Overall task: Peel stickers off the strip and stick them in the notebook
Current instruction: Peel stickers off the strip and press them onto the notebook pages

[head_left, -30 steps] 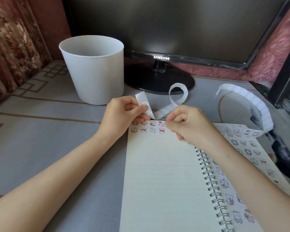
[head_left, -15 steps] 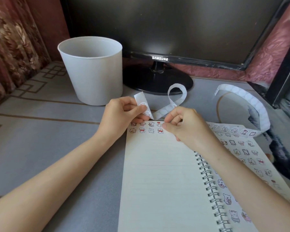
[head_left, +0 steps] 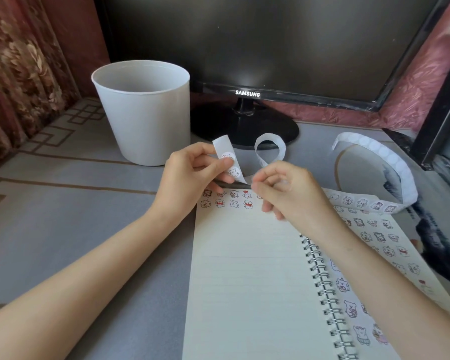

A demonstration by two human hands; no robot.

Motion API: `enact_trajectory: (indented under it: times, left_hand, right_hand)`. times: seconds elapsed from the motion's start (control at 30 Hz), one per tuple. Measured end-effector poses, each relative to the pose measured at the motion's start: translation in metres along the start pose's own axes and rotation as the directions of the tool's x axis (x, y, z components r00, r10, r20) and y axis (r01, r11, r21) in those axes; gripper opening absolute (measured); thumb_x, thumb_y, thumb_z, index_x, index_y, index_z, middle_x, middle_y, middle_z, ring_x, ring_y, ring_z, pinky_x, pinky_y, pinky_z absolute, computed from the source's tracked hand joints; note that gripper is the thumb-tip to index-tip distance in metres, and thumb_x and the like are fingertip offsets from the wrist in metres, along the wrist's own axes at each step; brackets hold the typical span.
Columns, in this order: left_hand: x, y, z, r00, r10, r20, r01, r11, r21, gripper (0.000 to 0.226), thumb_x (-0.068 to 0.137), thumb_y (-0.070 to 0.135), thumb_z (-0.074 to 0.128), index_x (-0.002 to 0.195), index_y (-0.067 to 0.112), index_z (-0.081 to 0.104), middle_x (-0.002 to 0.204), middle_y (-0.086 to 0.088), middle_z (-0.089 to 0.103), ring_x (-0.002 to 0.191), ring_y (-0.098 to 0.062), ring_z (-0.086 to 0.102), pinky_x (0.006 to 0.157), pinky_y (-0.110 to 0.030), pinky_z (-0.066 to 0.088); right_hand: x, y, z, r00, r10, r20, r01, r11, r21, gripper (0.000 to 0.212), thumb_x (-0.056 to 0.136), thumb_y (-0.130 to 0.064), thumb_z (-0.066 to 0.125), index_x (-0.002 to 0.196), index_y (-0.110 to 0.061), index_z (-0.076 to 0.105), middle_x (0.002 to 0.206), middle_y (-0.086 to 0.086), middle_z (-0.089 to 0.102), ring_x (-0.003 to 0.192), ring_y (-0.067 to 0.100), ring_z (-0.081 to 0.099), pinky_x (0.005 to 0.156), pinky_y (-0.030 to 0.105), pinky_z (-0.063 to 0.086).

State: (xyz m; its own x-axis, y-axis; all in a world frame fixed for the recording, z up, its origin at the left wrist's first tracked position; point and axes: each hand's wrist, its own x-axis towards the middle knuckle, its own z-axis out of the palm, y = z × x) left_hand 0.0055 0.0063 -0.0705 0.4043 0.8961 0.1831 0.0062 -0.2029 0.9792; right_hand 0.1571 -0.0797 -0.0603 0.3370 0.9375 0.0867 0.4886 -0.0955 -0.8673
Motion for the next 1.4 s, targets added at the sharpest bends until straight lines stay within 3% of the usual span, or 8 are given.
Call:
enact_trajectory:
  times: [0.17,0.3,0.4,0.5,0.7,0.93,1.2,1.4]
  left_hand:
    - [-0.003,0.002,0.004,0.998,-0.027,0.055,0.029,0.999,-0.034,0.017,0.084,0.014,0.07,0.095,0.002,0.064,0.071,-0.009,0.073,0.066,-0.023,0.069,0.061,-0.026,0.057]
    - [-0.005,0.003,0.007,0.994,-0.037,0.106,0.045,0.996,-0.074,0.014,0.084,0.011,0.069,0.088,-0.001,0.064,0.071,-0.012,0.073,0.065,-0.018,0.069,0.057,-0.021,0.054]
    - [-0.007,0.003,0.008,0.989,-0.028,0.143,0.037,0.997,-0.061,0.01,0.084,0.013,0.068,0.084,0.004,0.066,0.071,-0.01,0.073,0.067,-0.017,0.069,0.059,-0.022,0.055]
    - [-0.007,0.004,0.008,0.985,-0.02,0.169,0.033,0.997,-0.072,0.006,0.085,0.013,0.067,0.082,0.007,0.067,0.072,-0.009,0.074,0.068,-0.018,0.07,0.061,-0.022,0.056]
    - [-0.008,0.006,0.008,0.974,0.01,0.226,0.02,0.991,-0.131,0.009,0.088,0.01,0.062,0.083,0.007,0.068,0.076,-0.006,0.074,0.076,-0.016,0.072,0.063,-0.021,0.056]
    - [-0.009,0.005,0.007,0.966,0.031,0.257,-0.014,0.998,-0.065,0.015,0.092,0.013,0.057,0.085,0.006,0.068,0.078,-0.006,0.074,0.077,-0.018,0.072,0.065,-0.022,0.056]
    - [-0.011,0.007,0.008,0.972,-0.026,0.234,0.034,0.999,-0.029,0.03,0.097,0.016,0.05,0.088,-0.005,0.068,0.078,-0.009,0.074,0.076,-0.021,0.072,0.063,-0.03,0.057]
    - [-0.011,0.007,0.009,0.974,-0.064,0.219,0.072,0.997,-0.027,0.03,0.097,0.015,0.05,0.089,-0.008,0.069,0.076,-0.011,0.074,0.074,-0.02,0.073,0.06,-0.03,0.057]
  right_hand:
    - [-0.001,-0.008,-0.001,0.958,-0.24,-0.155,0.248,0.968,0.037,0.007,0.084,-0.012,0.068,0.087,-0.018,0.068,0.082,-0.008,0.067,0.068,0.011,0.059,0.061,0.02,0.047]
    - [-0.001,-0.009,0.001,0.947,-0.283,-0.149,0.289,0.957,0.021,0.012,0.083,-0.011,0.069,0.082,-0.022,0.069,0.067,-0.016,0.061,0.058,0.004,0.052,0.055,0.012,0.039]
    - [0.001,-0.006,0.003,0.935,-0.322,-0.148,0.325,0.946,-0.006,0.011,0.083,-0.01,0.069,0.084,-0.021,0.071,0.073,-0.011,0.062,0.062,0.009,0.055,0.058,0.016,0.041]
    - [0.003,-0.005,0.005,0.926,-0.343,-0.158,0.343,0.939,-0.029,0.008,0.083,-0.009,0.069,0.085,-0.016,0.073,0.079,-0.003,0.064,0.065,0.012,0.057,0.059,0.016,0.043]
    - [0.003,-0.005,0.003,0.92,-0.35,-0.177,0.343,0.937,-0.071,0.008,0.082,-0.01,0.07,0.083,-0.018,0.073,0.077,-0.008,0.063,0.062,0.003,0.054,0.057,0.009,0.038]
    - [0.003,-0.005,-0.001,0.929,-0.343,-0.14,0.332,0.938,-0.095,0.004,0.08,-0.015,0.074,0.083,-0.018,0.072,0.074,-0.009,0.064,0.059,0.003,0.052,0.057,0.008,0.037]
    - [0.006,0.0,-0.001,0.915,-0.381,-0.132,0.351,0.914,-0.203,0.007,0.079,-0.019,0.073,0.077,-0.023,0.068,0.079,-0.008,0.06,0.066,0.015,0.05,0.061,0.02,0.036]
    - [0.005,0.0,0.0,0.876,-0.461,-0.141,0.398,0.857,-0.329,0.006,0.078,-0.02,0.073,0.076,-0.022,0.068,0.076,-0.011,0.056,0.073,0.001,0.044,0.064,0.016,0.035]
